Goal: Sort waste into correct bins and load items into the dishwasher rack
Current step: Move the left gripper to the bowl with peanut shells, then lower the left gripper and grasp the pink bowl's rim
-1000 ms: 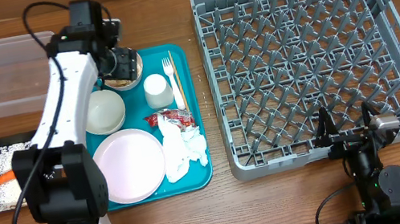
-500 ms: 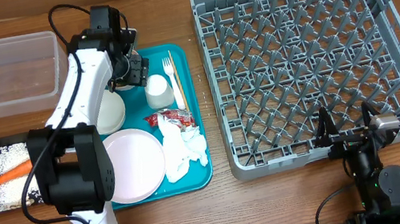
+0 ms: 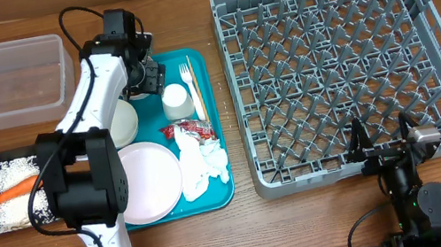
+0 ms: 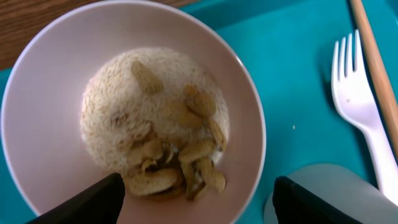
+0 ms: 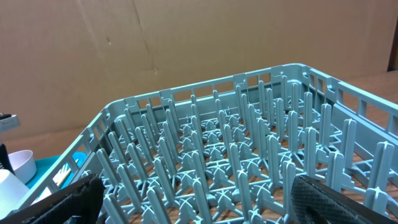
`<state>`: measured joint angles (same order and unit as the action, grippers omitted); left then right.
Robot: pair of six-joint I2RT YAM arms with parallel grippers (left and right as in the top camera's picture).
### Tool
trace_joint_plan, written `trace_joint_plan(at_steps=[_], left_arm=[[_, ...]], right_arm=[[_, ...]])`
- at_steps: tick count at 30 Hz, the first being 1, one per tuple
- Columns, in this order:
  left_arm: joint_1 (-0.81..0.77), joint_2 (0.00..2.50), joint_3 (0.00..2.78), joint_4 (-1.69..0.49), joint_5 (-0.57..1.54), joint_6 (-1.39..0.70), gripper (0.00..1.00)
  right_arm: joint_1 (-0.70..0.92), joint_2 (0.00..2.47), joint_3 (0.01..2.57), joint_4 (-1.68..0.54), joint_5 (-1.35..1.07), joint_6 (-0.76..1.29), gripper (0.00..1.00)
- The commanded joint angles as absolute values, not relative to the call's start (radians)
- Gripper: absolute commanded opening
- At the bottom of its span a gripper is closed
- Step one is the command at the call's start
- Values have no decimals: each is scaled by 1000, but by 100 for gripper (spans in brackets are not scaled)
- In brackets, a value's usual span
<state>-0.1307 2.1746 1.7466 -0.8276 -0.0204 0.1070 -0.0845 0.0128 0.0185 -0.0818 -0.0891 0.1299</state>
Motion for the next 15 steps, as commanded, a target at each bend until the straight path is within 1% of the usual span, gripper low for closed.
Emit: trace_joint_plan(at_steps=[1,11,13,15], left_arm=[[-131,2188,1755,-805,-29,97,78],[-131,2188,1755,-803,-26,97,62],[-131,2188,1755,-803,-25,97,56],[-131,2188,1755,-804,-25,97,54]], right_arm=[[-88,6,8,-77,-82,126,100],[-88,6,8,-77,-82,126,100],[-88,6,8,-77,-82,126,100],[-88,6,8,-77,-82,126,100]])
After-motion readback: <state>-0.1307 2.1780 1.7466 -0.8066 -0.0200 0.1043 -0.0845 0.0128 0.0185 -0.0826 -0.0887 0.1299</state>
